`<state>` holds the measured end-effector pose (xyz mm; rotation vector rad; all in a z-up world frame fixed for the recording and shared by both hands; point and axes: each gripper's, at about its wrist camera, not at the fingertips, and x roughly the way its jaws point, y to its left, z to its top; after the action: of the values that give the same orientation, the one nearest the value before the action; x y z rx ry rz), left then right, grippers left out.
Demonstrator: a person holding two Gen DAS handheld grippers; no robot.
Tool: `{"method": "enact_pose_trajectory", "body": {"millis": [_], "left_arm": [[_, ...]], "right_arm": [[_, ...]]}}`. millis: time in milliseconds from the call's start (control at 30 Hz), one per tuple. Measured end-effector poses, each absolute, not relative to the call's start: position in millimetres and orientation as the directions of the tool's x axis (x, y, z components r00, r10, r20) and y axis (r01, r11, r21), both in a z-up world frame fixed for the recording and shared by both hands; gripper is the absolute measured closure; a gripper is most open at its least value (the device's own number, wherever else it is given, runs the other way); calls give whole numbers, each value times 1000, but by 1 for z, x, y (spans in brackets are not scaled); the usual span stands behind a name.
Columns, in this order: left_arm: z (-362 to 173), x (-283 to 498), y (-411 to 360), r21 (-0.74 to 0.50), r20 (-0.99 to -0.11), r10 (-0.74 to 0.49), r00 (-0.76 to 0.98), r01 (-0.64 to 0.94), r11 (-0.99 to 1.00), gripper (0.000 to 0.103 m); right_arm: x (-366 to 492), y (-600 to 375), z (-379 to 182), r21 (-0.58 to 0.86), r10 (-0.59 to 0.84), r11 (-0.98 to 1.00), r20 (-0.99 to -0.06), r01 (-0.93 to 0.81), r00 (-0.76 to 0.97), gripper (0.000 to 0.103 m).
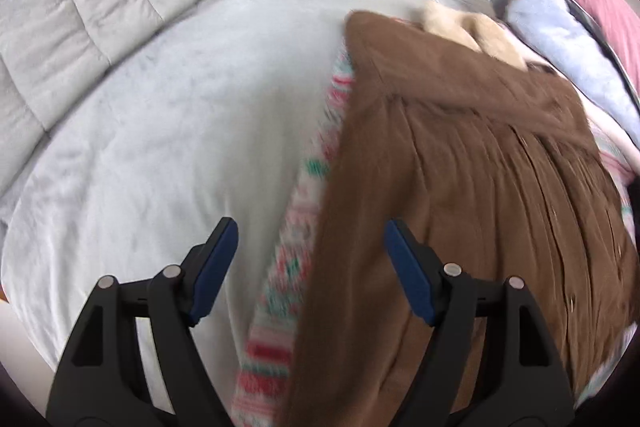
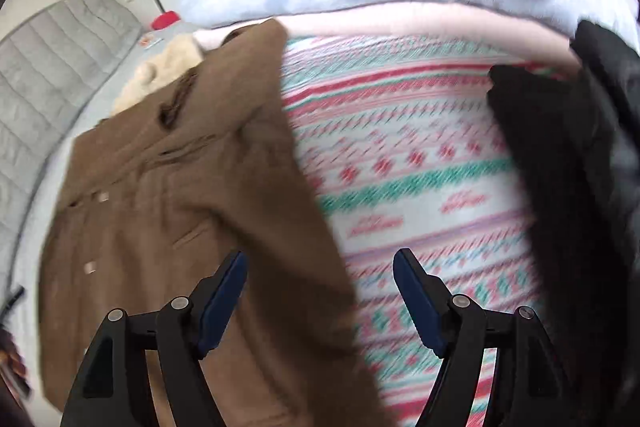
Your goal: Fold large clothes
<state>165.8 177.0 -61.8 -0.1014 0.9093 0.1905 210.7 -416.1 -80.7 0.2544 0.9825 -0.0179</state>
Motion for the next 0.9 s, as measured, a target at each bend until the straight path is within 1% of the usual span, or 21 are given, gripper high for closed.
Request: {"method": "enact_pose_trajectory", "body": {"millis": [100, 300, 400, 533, 633, 667, 700, 733, 767, 833, 900], "left_arm": [[-62, 200, 178, -47, -801, 102, 590, -232, 972, 27], [-71, 263, 158, -33, -799, 111, 591, -228, 973, 27], [-84, 290, 154, -39, -815, 112, 568, -247, 968, 27], [-109, 316, 143, 16, -847, 148, 511, -252, 967, 27], [-116, 324, 144, 85, -842, 223, 491, -288, 954, 27], [-118, 326, 151, 80, -842, 232, 487, -312, 947, 27], [-120, 327, 159, 59, -849, 220, 480, -328, 943, 27], [-123, 327, 169, 20, -858, 190, 477, -339, 941, 27], [-125, 326, 177, -20, -864, 157, 479, -344, 939, 27], [-127, 322, 193, -94, -868, 102, 485, -365, 926, 27], [-127, 319, 200, -133, -868, 75, 491, -375, 917, 27]], "right_arm": [[230, -422, -86, 218, 111, 967, -832, 136, 544, 26], [279, -408, -86, 179, 78, 976, -816, 122, 572, 26], [310, -397, -101, 111, 32, 987, -836, 112, 548, 26], [338, -381, -117, 35, 3, 998, -853, 51, 522, 26], [349, -382, -124, 37, 0, 998, -851, 59, 524, 26], [353, -389, -126, 67, 14, 994, -848, 81, 530, 26], [356, -393, -127, 91, 26, 991, -845, 96, 535, 26], [358, -403, -127, 143, 56, 983, -836, 119, 546, 26], [360, -406, -128, 166, 71, 978, -831, 124, 552, 26], [363, -412, -130, 186, 86, 975, -819, 121, 567, 26], [364, -414, -132, 205, 97, 970, -817, 130, 568, 26]]}}
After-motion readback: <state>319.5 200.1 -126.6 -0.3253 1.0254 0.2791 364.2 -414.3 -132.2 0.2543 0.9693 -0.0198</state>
